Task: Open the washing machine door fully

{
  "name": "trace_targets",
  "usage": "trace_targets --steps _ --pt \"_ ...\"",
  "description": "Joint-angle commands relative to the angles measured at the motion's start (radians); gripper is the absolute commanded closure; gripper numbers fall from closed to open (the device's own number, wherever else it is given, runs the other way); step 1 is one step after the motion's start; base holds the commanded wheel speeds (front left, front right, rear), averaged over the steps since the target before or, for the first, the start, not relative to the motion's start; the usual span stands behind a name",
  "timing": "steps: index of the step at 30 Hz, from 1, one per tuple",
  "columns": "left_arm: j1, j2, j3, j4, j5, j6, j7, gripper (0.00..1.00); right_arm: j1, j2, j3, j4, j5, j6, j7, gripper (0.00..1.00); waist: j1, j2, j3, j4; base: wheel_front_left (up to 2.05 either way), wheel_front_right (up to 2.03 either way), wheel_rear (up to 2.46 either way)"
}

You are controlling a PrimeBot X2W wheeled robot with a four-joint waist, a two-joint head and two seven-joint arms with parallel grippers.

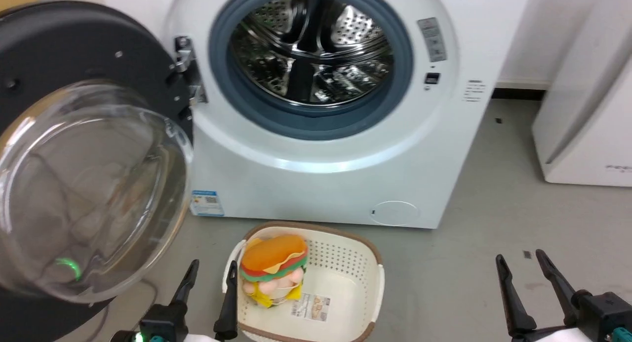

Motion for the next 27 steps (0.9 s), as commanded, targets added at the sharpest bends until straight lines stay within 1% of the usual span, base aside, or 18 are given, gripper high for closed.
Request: trace_targets --steps 1,6,11,12,27 --pt "-0.014 0.007 -0.002 0.003 0.006 -0.003 0.004 0.0 0.02 0.003 0.001 -0.006 -0.003 0.001 0.003 0.0 0.0 0.0 -0.004 -0.027 0.0 0.0 0.0" --pt "-0.018 0.012 -0.003 0.004 0.009 0.009 0.008 0.0 0.031 0.003 0.005 -0.012 0.0 0.001 0.008 0.0 0.0 0.0 -0.002 -0.06 0.0 0.0 0.0" --pt "-0.015 0.013 0.001 0.0 0.006 0.024 0.002 0.0 0.037 0.003 0.007 -0.016 0.007 0.001 0.007 0.0 0.0 0.0 -0.003 -0.064 0.0 0.0 0.0" --pt "-0.01 0.007 -0.002 0.001 0.006 0.021 0.006 1.0 0.021 0.0 0.005 -0.011 0.002 0.0 0.008 1.0 0.0 0.0 -0.002 -0.065 0.0 0.0 0.0" --pt "-0.016 0.004 0.005 -0.01 0.017 0.021 0.028 1.0 0.004 0.0 0.009 0.003 -0.007 0.0 0.01 1.0 0.0 0.0 -0.002 -0.067 0.0 0.0 0.0"
